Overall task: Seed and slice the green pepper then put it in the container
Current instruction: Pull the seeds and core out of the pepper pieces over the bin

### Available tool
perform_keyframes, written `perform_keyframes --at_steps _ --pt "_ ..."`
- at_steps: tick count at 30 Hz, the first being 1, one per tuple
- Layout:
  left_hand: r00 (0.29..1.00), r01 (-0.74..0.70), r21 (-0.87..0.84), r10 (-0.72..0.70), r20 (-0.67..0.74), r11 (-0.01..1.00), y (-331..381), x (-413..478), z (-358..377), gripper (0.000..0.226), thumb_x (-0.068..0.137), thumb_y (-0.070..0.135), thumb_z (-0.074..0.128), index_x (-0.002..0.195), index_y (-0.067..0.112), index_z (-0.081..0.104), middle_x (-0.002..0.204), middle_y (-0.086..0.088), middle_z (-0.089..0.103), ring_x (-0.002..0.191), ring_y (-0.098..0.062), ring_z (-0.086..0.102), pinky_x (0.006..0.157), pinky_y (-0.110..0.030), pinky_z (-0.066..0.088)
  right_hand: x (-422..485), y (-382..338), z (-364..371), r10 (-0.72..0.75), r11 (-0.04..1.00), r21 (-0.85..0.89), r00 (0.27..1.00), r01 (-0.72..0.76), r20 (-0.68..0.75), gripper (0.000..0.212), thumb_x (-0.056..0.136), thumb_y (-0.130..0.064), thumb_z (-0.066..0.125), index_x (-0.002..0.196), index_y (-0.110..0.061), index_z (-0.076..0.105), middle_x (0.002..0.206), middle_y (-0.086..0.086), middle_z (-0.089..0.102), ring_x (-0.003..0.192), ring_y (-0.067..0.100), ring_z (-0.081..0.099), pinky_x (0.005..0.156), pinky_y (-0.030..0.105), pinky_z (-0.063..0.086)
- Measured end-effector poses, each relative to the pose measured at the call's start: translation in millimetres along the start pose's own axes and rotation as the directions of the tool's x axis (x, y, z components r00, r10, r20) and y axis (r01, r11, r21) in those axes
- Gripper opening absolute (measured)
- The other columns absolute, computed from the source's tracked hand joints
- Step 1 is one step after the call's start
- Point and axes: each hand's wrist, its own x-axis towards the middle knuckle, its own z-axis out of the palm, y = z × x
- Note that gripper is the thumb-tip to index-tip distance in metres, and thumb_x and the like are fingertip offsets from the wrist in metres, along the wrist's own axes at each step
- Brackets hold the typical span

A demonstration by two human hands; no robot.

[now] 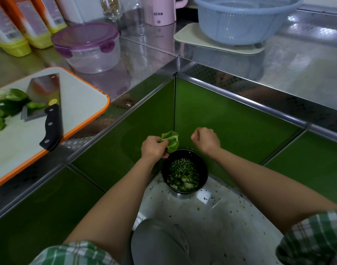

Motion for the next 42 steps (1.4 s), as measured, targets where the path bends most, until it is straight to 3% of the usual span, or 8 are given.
perform_keyframes --at_steps 5,11,15,22,27,32,36,42 --pt "0.999 -0.022 0.084 0.026 -0.037 0.996 1 2 3 0.019 0.094 0.018 0.058 0.077 0.017 0.065 0.079 -0.012 0.073 0.069 -0.025 0.073 0.076 -0.041 0.060 1 -19 -4 -0.115 0.981 0.144 0.989 0.127 -0.090 0.011 0.092 -0.021 0.059 0.090 -0.019 0.070 0.085 -0.003 0.070 0.076 0.013 0.065 0.071 0.034 0.057" --pt "0.988 -0.068 0.159 0.089 -0.128 0.985 7 -1 7 0.019 0.091 0.024 0.062 0.078 0.012 0.070 0.075 -0.010 0.072 0.070 -0.025 0.071 0.072 -0.042 0.060 -2 -32 7 -0.015 0.956 0.292 0.990 -0.027 0.141 0.027 0.076 -0.037 0.078 0.080 -0.019 0.058 0.077 -0.001 0.066 0.072 0.015 0.063 0.070 0.032 0.053" --pt "0.983 -0.096 0.147 0.118 -0.144 0.984 11 -4 11 0.023 0.089 0.024 0.063 0.073 0.010 0.071 0.068 -0.008 0.072 0.066 -0.023 0.071 0.069 -0.040 0.060 -3 -34 16 0.071 0.903 0.421 0.997 -0.082 0.042 0.025 0.082 -0.030 0.075 0.072 -0.020 0.054 0.064 -0.002 0.063 0.059 0.014 0.065 0.066 0.032 0.055" --pt "0.975 -0.116 0.112 0.135 -0.178 0.987 19 -11 21 0.028 0.087 0.025 0.064 0.068 0.006 0.069 0.061 -0.006 0.070 0.061 -0.020 0.071 0.066 -0.039 0.060 -4 -40 19 0.159 0.896 0.431 0.984 -0.111 -0.077 0.015 0.084 -0.022 0.070 0.077 -0.016 0.057 0.076 -0.001 0.060 0.074 0.015 0.057 0.066 0.024 0.041" --pt "0.969 -0.136 0.150 0.164 -0.188 0.979 17 -13 23 0.023 0.083 0.019 0.067 0.062 0.010 0.064 0.063 -0.007 0.069 0.063 -0.021 0.071 0.064 -0.039 0.059 -5 -46 23 0.271 0.840 0.504 0.960 -0.201 -0.069 0.022 0.080 -0.015 0.068 0.067 -0.020 0.052 0.074 -0.001 0.059 0.075 0.018 0.059 0.068 0.027 0.046" --pt "0.965 -0.065 0.081 0.083 -0.250 0.995 11 -9 12 0.010 0.086 0.015 0.067 0.084 0.007 0.073 0.074 -0.007 0.072 0.064 -0.020 0.071 0.065 -0.038 0.061 -2 -36 25 0.201 0.838 0.501 0.976 -0.215 0.083 0.029 0.084 0.002 0.058 0.071 -0.023 0.061 0.085 0.001 0.068 0.086 0.021 0.068 0.085 0.039 0.057" --pt "0.972 -0.024 -0.027 0.017 -0.236 0.999 10 -9 1 0.007 0.091 0.013 0.064 0.095 0.010 0.069 0.087 -0.007 0.073 0.060 -0.015 0.071 0.057 -0.027 0.059 0 -14 18 0.221 0.826 0.524 0.974 -0.209 0.042 0.029 0.090 -0.004 0.056 0.072 -0.024 0.064 0.089 0.001 0.072 0.086 0.017 0.067 0.087 0.039 0.056" --pt "0.989 -0.033 0.012 0.035 -0.145 0.999 19 -14 12 0.012 0.091 0.014 0.062 0.080 0.015 0.065 0.078 -0.008 0.072 0.061 -0.018 0.071 0.065 -0.033 0.060 0 -31 14 0.123 0.643 0.737 0.977 -0.211 0.172 0.029 0.101 -0.018 0.045 0.123 -0.007 0.060 0.120 0.008 0.065 0.102 0.015 0.061 0.099 0.033 0.048"
